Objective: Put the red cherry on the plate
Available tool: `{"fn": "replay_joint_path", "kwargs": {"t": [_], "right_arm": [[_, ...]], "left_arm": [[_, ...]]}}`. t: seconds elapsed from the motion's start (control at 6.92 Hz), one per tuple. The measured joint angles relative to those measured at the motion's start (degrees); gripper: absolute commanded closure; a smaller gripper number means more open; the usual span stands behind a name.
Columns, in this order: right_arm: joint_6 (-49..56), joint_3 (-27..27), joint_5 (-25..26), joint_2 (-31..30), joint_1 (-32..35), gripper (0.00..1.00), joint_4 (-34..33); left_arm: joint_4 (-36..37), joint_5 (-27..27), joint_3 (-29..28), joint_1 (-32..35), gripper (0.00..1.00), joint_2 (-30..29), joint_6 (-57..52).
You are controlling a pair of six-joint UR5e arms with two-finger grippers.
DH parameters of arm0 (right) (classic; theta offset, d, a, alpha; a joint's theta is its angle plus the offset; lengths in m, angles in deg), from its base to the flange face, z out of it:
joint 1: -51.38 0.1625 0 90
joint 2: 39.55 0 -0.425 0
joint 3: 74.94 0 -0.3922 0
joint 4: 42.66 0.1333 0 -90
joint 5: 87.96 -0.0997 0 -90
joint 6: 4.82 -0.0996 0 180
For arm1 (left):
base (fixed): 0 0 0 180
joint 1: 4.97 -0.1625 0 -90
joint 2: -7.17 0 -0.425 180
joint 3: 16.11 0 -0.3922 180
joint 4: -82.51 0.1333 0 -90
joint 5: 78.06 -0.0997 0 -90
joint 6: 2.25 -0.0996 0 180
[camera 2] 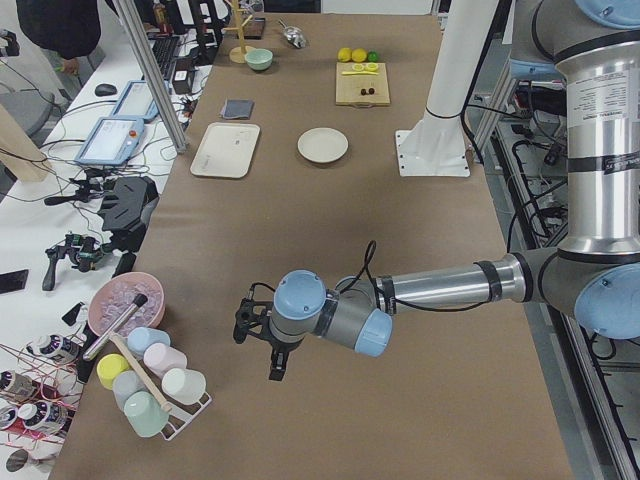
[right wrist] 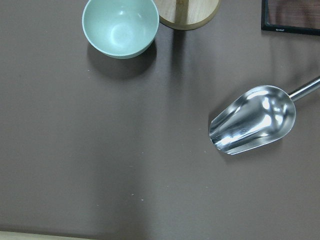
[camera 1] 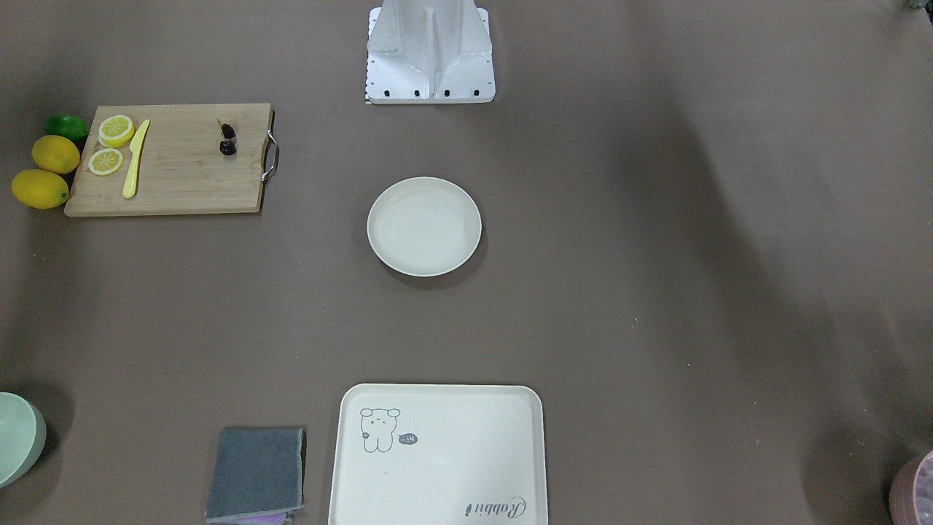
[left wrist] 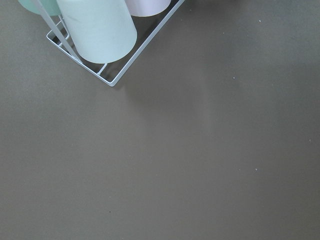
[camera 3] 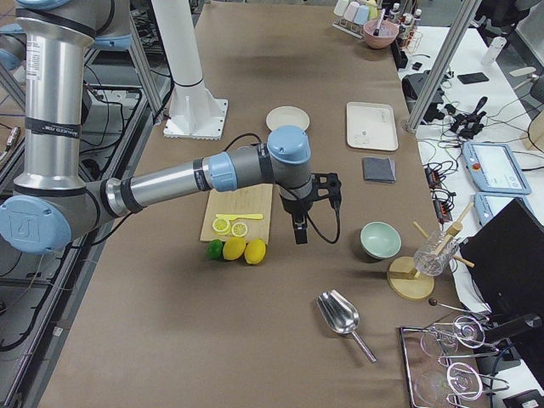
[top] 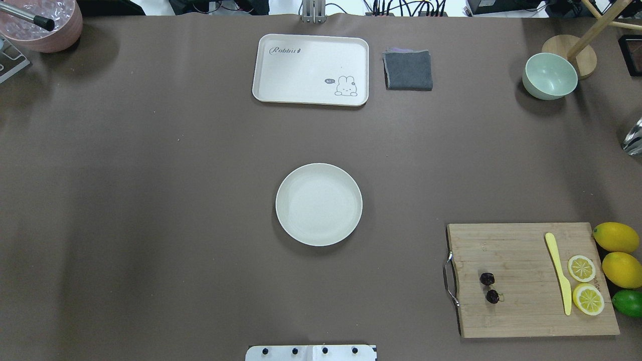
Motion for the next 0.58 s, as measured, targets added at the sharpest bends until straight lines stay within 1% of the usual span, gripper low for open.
{"fn": "replay_joint_path", "kwargs": {"t": [0.14,0.29,0.58], "right_arm": [[-5.9,3.7,0.6,-0.3,-3.6,0.01,0.0],[-12.9,7.2,2.6,0.0,-8.8,0.01,0.1],[-27.0,12.4,8.1,1.7,-20.6,0.01,0.2]], "left_arm": [[0.0,0.1,0.3,0.0,0.02,0.0,0.0],[0.0,0.2,0.9,0.1,0.02,0.2,0.0],[-0.1,0.4,2.0,0.3,0.02,0.7,0.0]]}}
